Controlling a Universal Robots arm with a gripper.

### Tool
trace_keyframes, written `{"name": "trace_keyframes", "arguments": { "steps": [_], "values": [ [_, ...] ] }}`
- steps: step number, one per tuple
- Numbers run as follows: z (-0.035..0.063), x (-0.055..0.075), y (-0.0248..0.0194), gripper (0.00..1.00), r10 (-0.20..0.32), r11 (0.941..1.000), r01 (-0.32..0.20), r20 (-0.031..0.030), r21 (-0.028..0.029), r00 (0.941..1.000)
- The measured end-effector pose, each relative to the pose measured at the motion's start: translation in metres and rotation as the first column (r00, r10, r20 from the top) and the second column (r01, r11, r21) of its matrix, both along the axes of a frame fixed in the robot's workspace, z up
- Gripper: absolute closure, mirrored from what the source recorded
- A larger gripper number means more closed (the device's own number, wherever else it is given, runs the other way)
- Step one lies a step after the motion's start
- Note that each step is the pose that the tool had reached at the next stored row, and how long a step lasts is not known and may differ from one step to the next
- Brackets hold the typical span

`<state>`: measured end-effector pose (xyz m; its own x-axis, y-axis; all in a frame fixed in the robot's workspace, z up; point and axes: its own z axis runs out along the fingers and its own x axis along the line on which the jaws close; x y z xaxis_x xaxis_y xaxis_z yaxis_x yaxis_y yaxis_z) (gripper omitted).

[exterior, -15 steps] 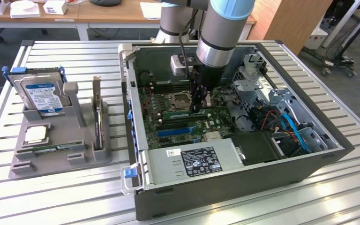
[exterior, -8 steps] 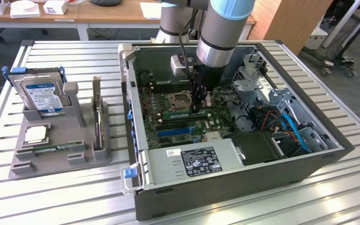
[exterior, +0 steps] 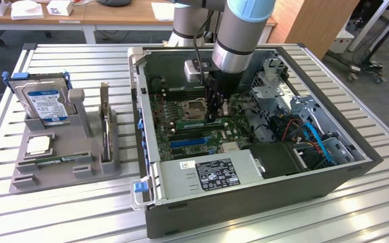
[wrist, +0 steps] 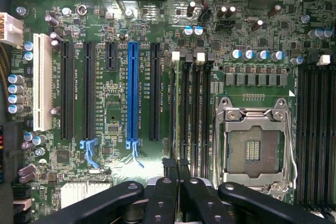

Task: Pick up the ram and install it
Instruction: 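Insert the ram into the slot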

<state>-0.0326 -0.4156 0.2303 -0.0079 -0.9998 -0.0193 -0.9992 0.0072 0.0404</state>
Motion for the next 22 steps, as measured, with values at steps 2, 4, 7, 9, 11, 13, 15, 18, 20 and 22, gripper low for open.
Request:
{"name": "trace_keyframes", "arguments": {
  "steps": [2, 4, 7, 9, 11, 13, 15, 18, 20, 22],
  "values": [
    [-0.0001, 0.0, 0.0, 0.89, 0.0, 1.0, 0.0, -0.0001, 0.0, 1.0],
    [-0.0002, 0.0, 0.0, 0.89, 0.0, 1.0, 0.0, 0.0, 0.0002, 1.0],
    [-0.0002, 0.0, 0.0, 0.89, 0.0, 1.0, 0.0, 0.0, 0.0002, 1.0],
    [-0.0002, 0.0003, 0.0, 0.89, 0.0, 1.0, 0.0, -0.0001, 0.0003, 1.0],
    [-0.0002, 0.0005, 0.0, 0.89, 0.0, 1.0, 0.0, 0.0, 0.0002, 1.0],
    [-0.0003, 0.0005, 0.0001, 0.89, 0.0, 1.0, 0.0, -0.0001, 0.0001, 1.0],
    [-0.0006, 0.0005, 0.0, 0.89, 0.0, 1.0, 0.0, 0.0, 0.0002, 1.0],
    [-0.0014, 0.0005, 0.0, 0.89, 0.0, 1.0, 0.0, 0.0, 0.0003, 1.0],
    [-0.002, 0.0005, 0.0, 0.89, 0.0, 1.0, 0.0, 0.0, 0.0002, 1.0],
    [-0.0027, 0.0005, 0.0, 0.89, 0.0, 1.0, 0.0, 0.0, 0.0003, 1.0]
  ]
}}
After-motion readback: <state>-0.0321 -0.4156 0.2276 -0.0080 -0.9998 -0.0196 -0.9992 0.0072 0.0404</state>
